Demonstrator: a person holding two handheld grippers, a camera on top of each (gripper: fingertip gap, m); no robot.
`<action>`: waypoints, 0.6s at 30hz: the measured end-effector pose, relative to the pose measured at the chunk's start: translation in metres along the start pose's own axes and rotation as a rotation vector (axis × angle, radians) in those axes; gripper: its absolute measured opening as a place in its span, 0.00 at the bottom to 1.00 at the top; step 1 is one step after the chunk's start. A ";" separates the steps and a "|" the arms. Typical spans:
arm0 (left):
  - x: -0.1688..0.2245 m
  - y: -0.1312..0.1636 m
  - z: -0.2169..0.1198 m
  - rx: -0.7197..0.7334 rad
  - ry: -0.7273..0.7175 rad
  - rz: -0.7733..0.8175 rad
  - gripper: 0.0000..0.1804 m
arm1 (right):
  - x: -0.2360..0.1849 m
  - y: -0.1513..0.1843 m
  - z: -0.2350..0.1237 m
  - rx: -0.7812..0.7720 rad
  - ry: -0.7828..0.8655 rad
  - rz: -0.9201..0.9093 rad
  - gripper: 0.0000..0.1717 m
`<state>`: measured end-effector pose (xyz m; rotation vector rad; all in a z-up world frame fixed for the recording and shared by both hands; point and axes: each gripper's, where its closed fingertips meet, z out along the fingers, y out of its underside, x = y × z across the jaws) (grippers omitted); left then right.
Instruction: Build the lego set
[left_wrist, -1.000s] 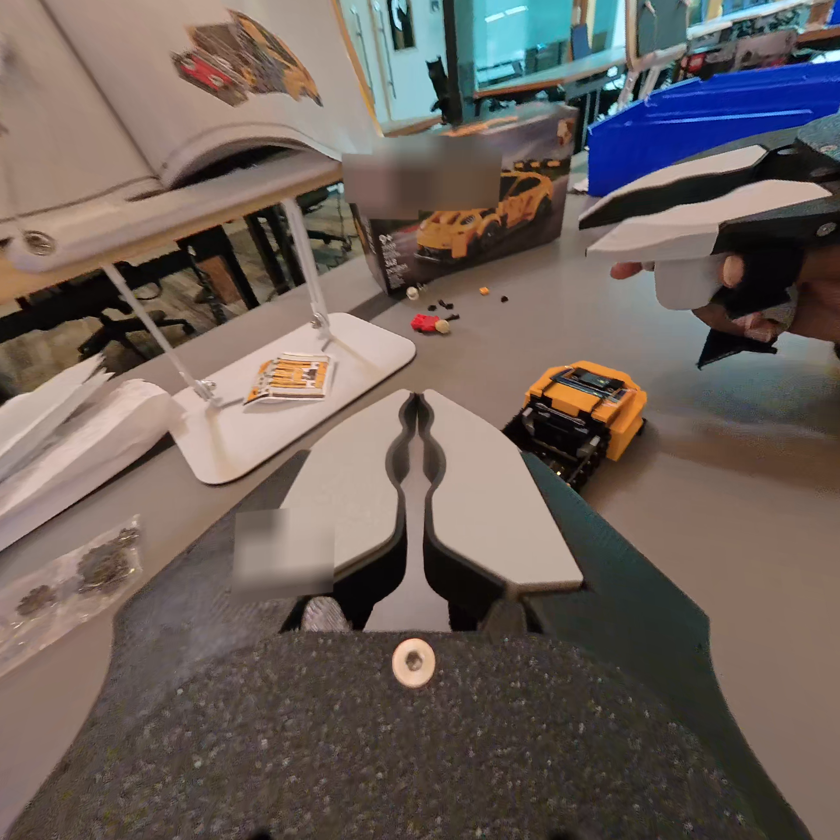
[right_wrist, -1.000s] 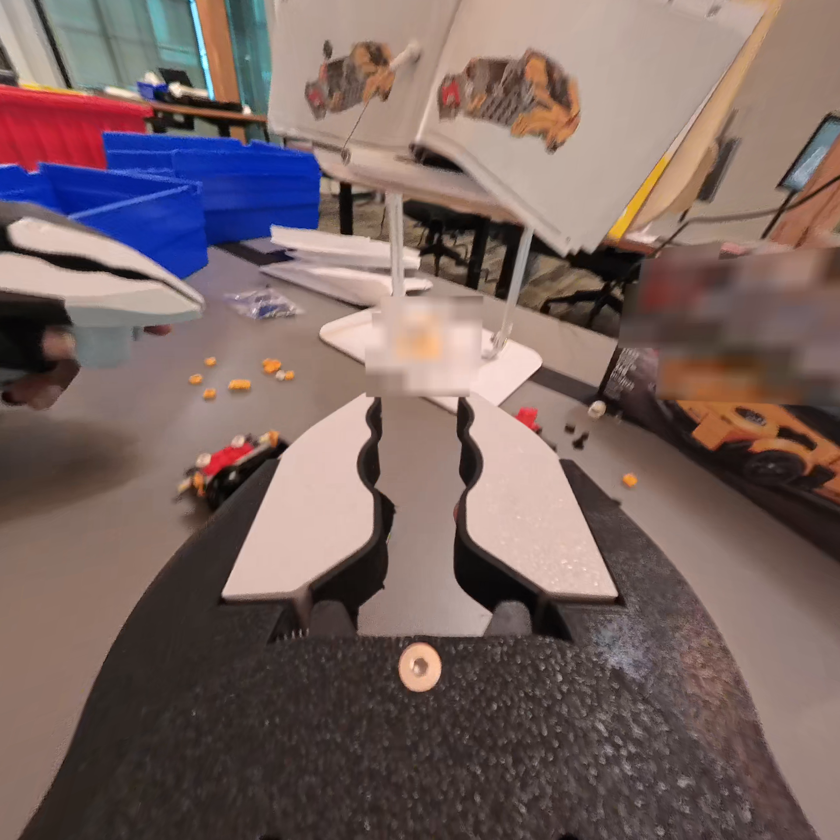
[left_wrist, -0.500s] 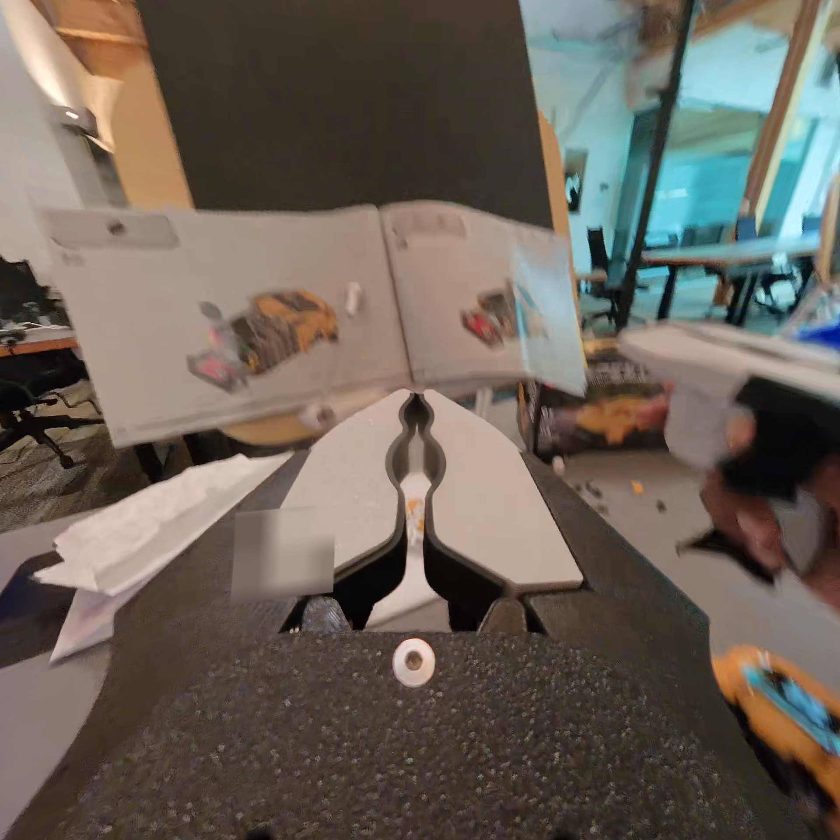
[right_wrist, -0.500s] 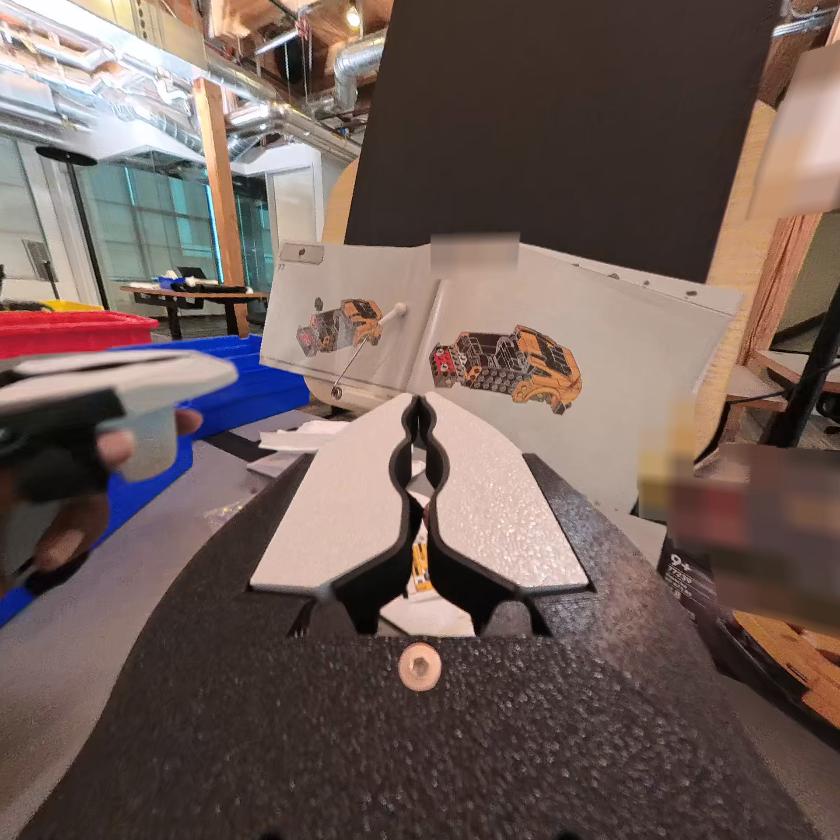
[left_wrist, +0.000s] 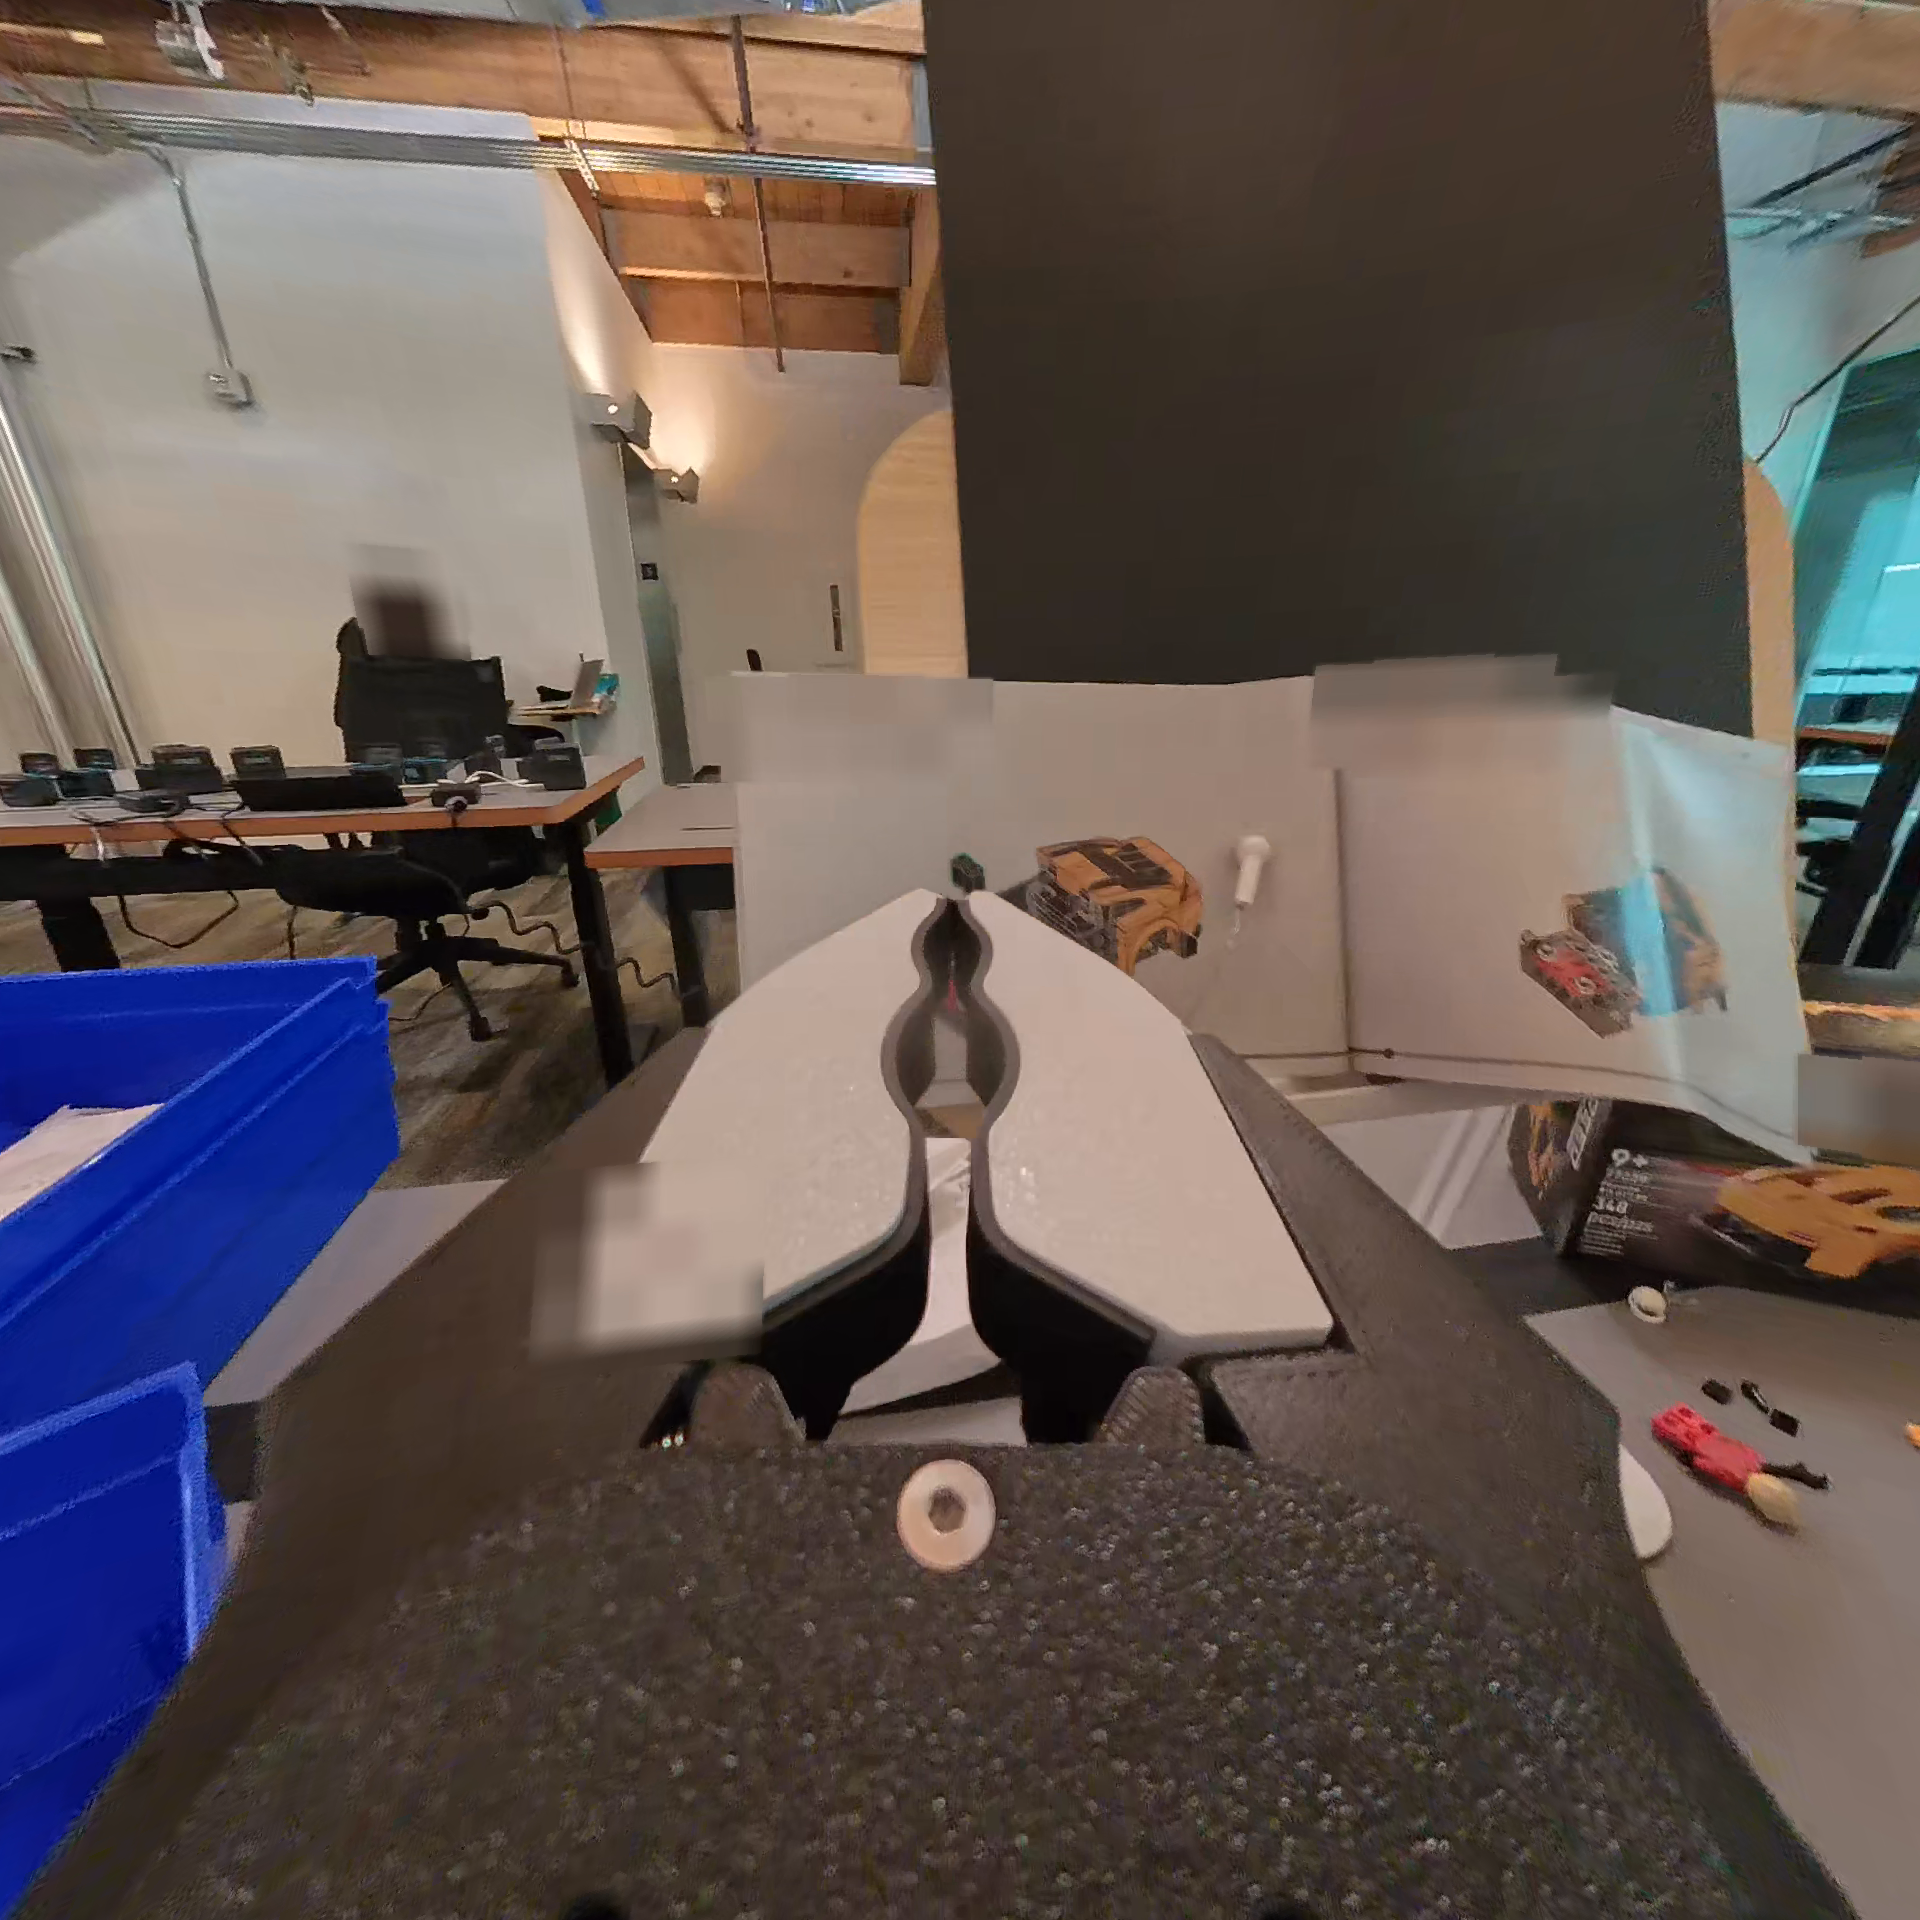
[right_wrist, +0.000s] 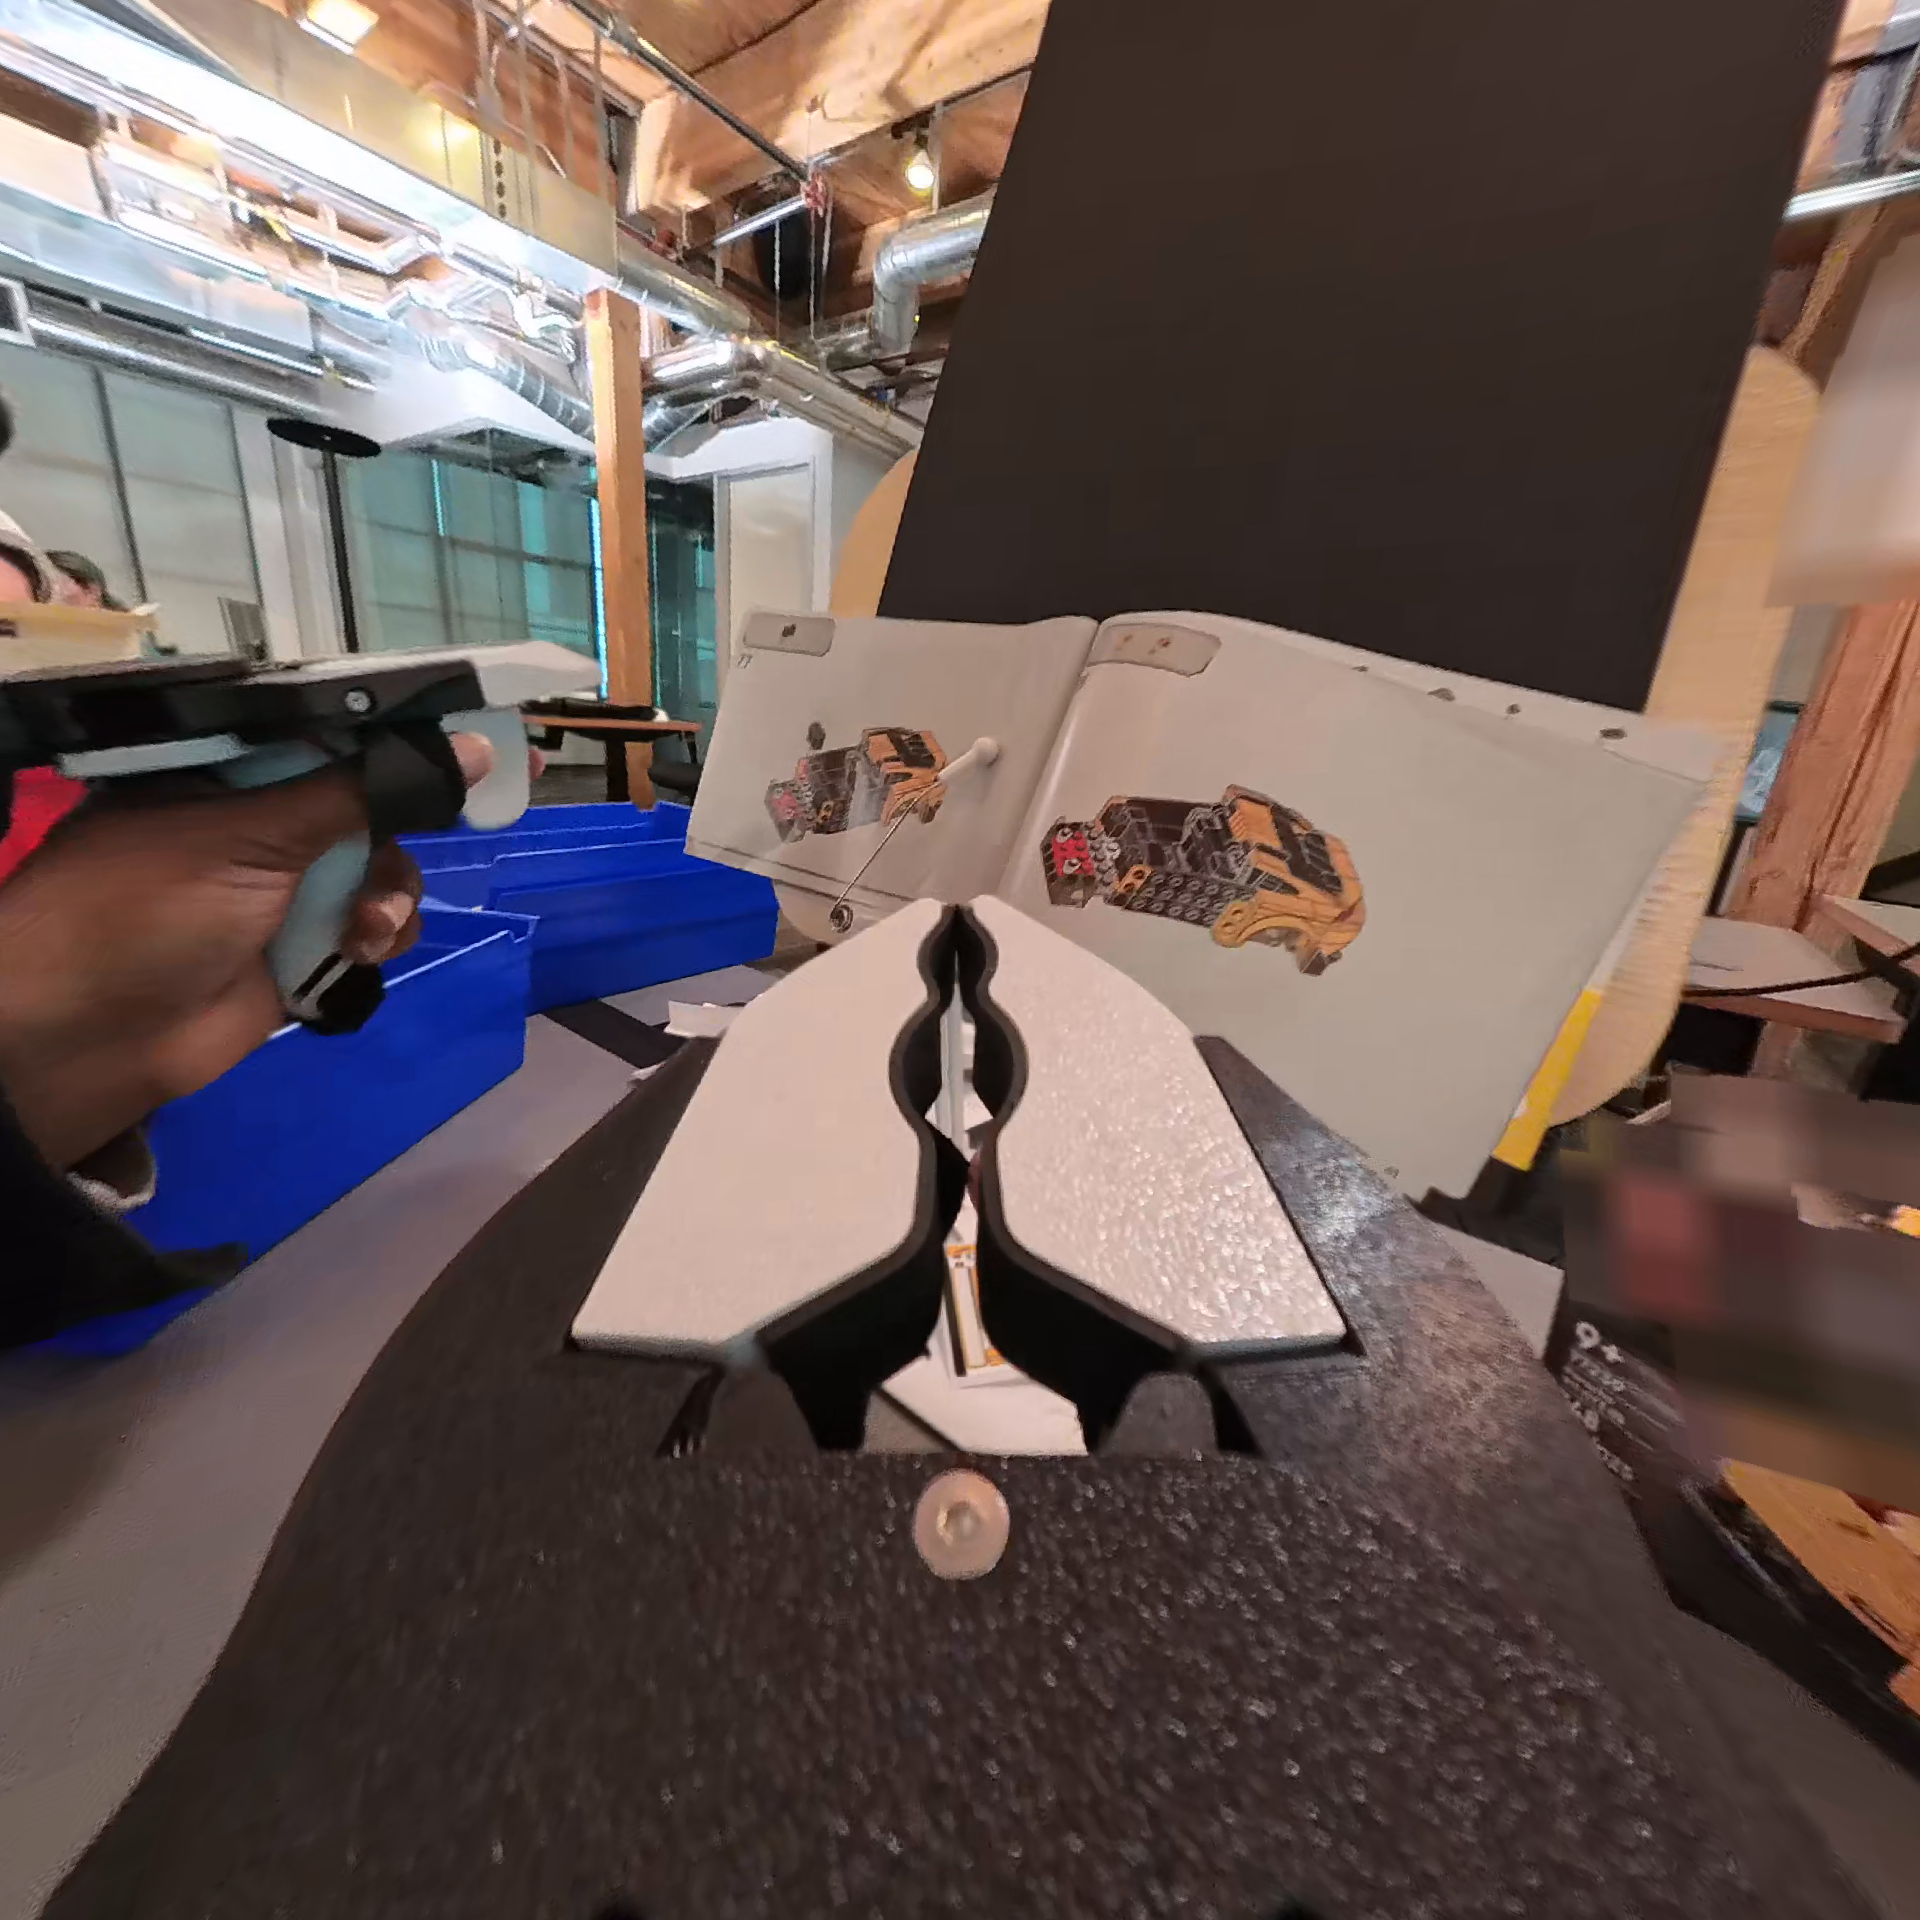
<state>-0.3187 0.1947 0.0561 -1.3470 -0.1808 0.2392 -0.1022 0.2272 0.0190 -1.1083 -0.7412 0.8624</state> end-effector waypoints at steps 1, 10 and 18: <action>-0.003 -0.001 0.005 -0.002 0.002 -0.007 0.00 | -0.001 0.003 0.001 -0.007 -0.002 0.003 0.00; -0.024 -0.015 0.040 -0.033 -0.031 0.004 0.00 | -0.004 -0.005 -0.002 -0.009 0.007 -0.024 0.00; -0.031 -0.024 0.025 -0.056 0.005 0.006 0.00 | 0.028 -0.014 -0.041 -0.009 0.099 0.012 0.00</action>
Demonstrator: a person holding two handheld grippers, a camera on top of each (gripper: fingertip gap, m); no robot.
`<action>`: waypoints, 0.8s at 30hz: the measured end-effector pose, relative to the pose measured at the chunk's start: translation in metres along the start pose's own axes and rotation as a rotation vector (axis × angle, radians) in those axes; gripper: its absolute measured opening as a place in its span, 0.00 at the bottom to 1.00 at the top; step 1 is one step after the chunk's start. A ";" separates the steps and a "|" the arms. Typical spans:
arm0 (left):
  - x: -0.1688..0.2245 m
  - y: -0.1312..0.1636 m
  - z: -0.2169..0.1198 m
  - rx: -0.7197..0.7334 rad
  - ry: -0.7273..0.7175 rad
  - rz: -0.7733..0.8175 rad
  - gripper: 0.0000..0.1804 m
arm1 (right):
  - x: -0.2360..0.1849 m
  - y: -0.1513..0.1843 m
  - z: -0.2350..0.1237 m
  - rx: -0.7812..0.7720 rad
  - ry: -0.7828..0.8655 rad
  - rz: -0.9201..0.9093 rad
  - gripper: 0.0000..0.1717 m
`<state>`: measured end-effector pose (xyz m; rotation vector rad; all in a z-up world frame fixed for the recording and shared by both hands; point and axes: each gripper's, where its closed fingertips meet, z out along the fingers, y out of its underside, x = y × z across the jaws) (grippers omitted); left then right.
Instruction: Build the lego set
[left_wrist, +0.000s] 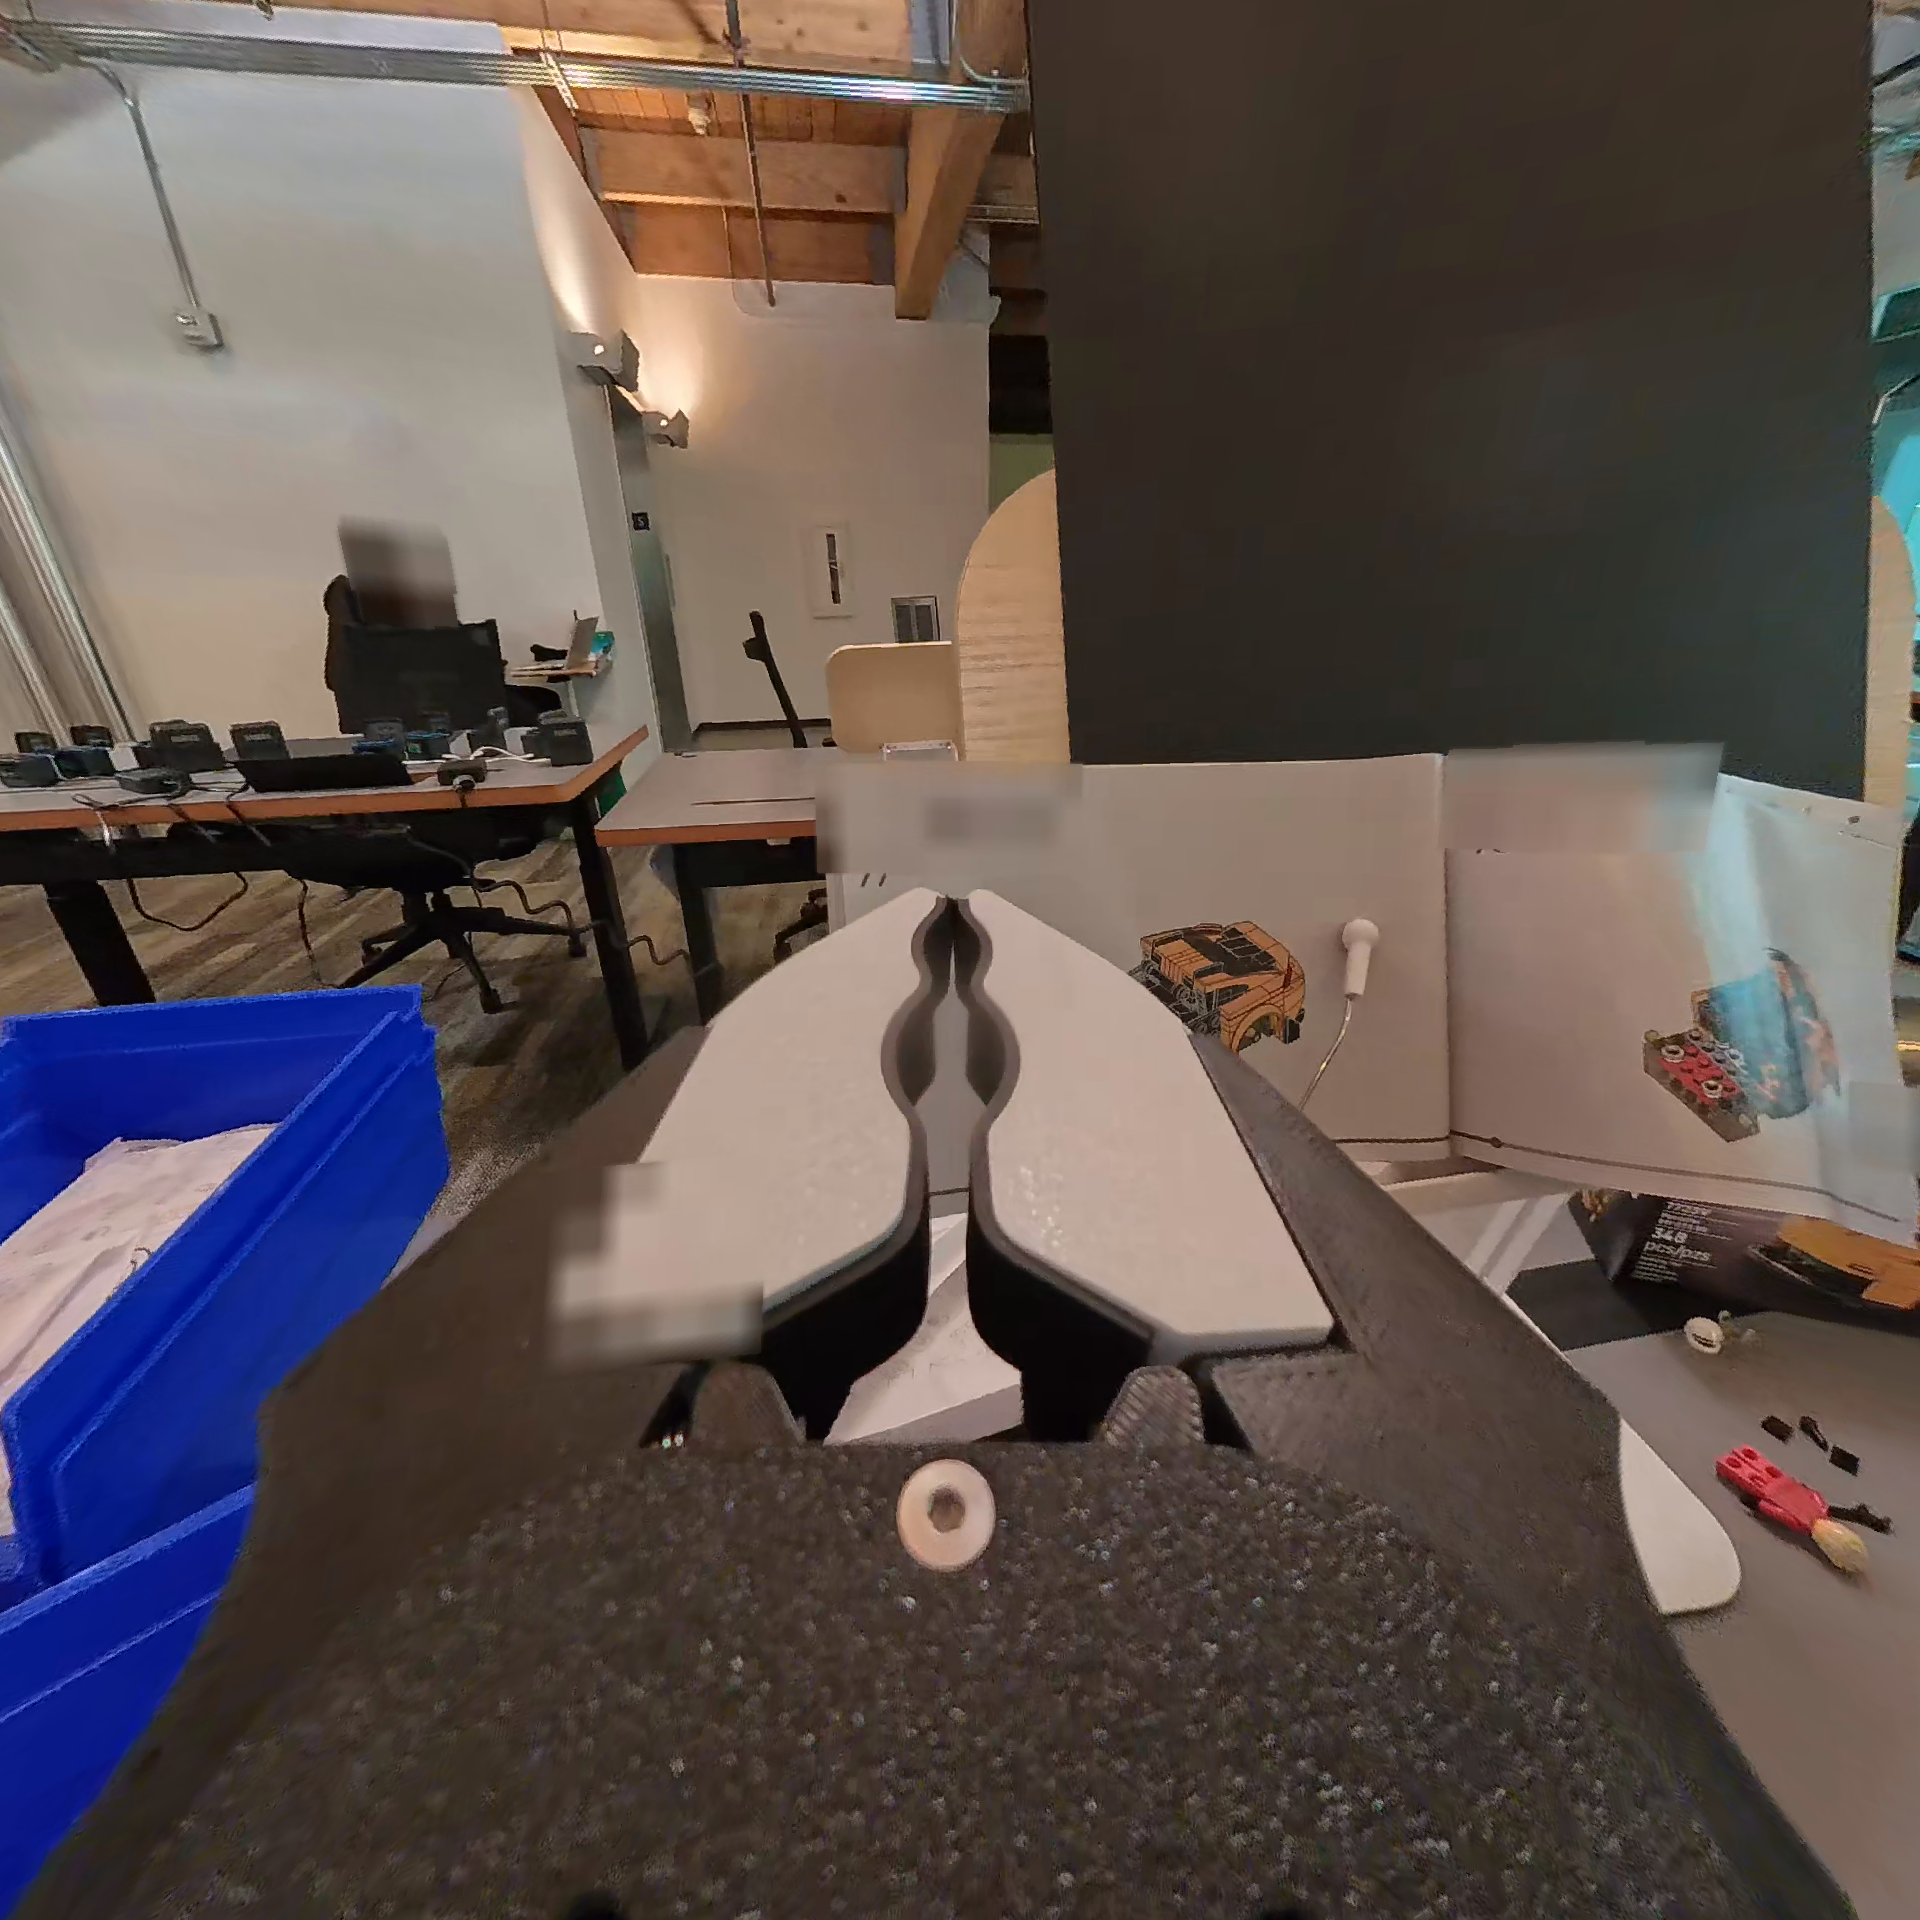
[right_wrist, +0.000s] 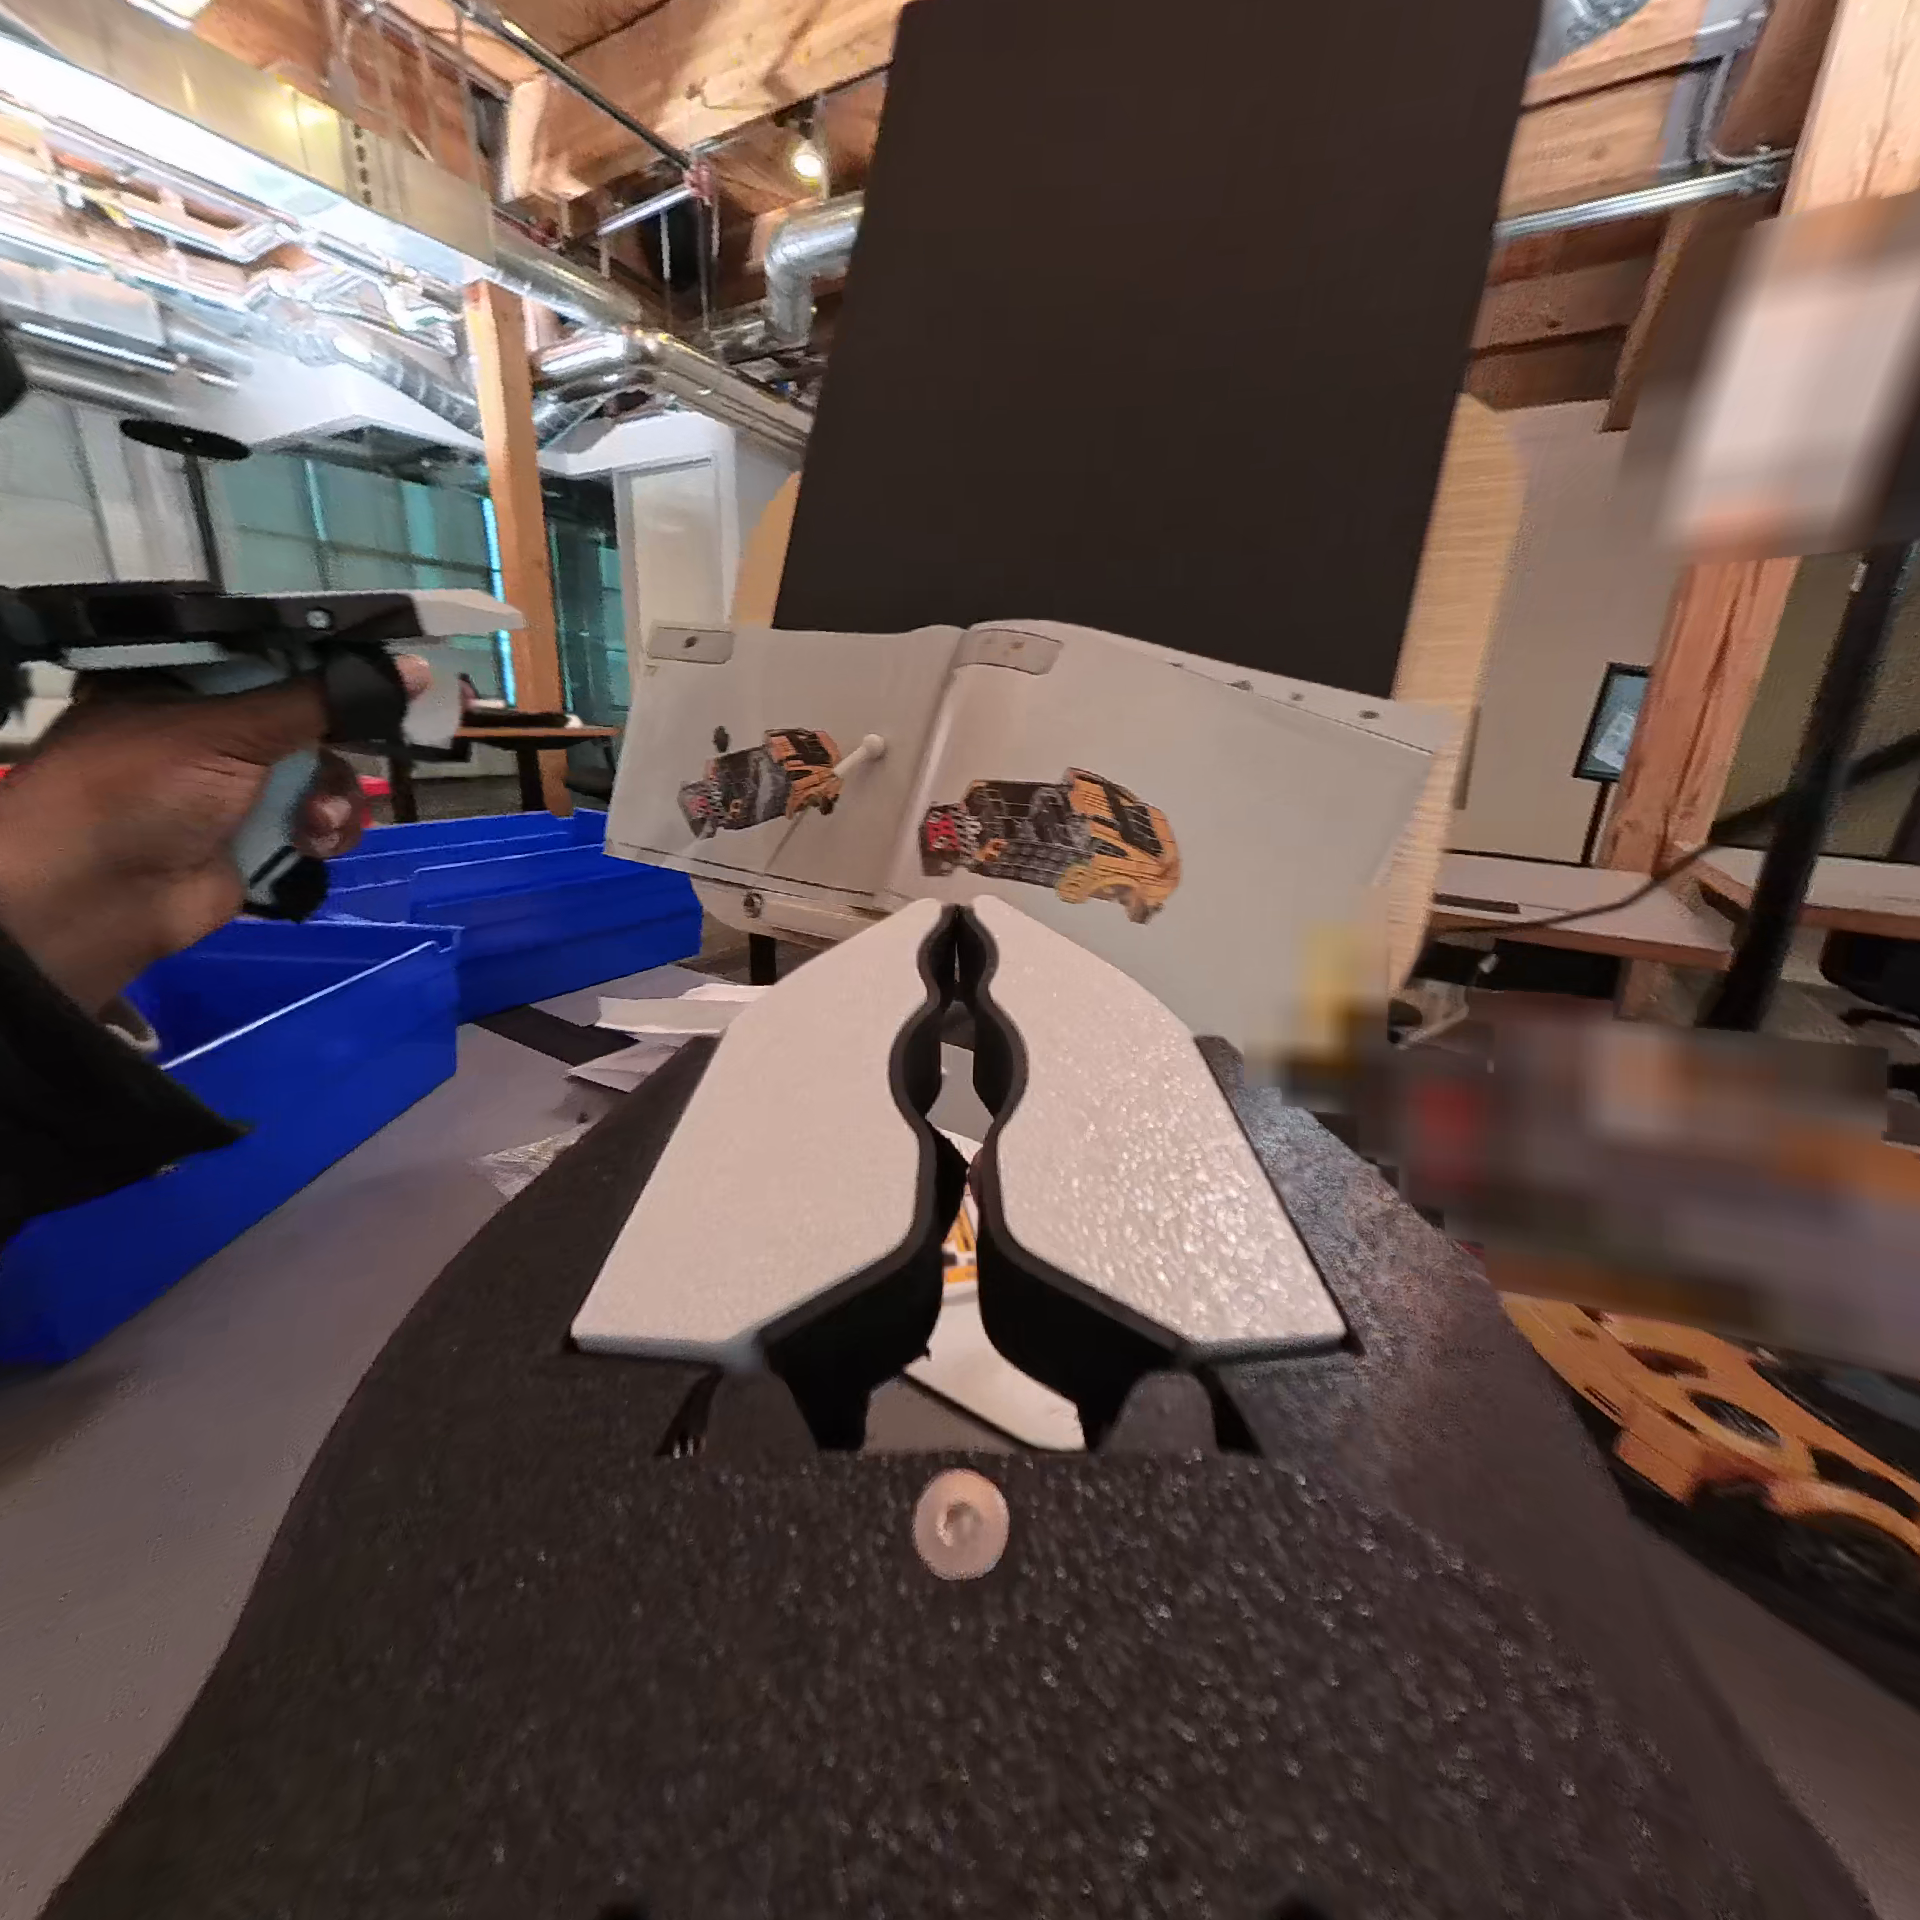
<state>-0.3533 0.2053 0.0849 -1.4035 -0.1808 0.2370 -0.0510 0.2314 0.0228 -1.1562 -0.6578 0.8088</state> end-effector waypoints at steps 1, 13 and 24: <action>0.001 -0.001 -0.001 -0.001 0.005 -0.002 0.00 | 0.007 0.000 -0.005 -0.004 0.016 0.011 0.00; 0.074 0.017 -0.001 -0.049 0.215 0.070 0.00 | 0.039 0.028 -0.018 -0.084 0.073 0.001 0.00; -0.027 -0.022 -0.086 -0.374 0.189 0.376 0.00 | 0.047 0.039 -0.055 -0.174 0.077 -0.099 0.00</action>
